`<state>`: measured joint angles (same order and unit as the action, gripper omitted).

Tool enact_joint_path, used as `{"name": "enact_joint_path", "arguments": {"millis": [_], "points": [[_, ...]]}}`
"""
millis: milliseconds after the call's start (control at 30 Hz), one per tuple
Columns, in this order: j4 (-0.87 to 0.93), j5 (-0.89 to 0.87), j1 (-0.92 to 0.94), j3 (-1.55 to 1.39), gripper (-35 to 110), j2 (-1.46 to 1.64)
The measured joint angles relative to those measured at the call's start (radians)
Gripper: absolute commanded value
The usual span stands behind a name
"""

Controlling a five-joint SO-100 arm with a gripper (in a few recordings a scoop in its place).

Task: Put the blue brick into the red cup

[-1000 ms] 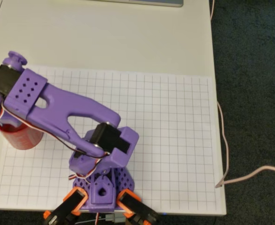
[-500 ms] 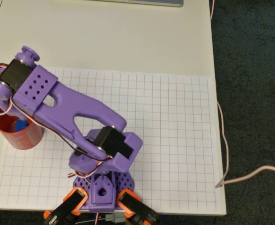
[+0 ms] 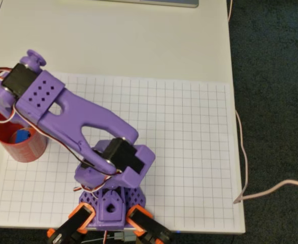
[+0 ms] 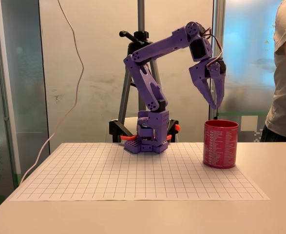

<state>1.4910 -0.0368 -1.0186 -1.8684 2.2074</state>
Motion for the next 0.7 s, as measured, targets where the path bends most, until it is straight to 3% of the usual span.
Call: {"name": "enact_joint_path", "arguments": {"millis": [400,567,700], "points": [[-0.558,0.049,0.726,-0.097,0,-0.018],[-0.623,0.011,1.015,-0.089,0,0.011],[-0.601,-0.02,1.14,-0.089,0,0.184]]}}
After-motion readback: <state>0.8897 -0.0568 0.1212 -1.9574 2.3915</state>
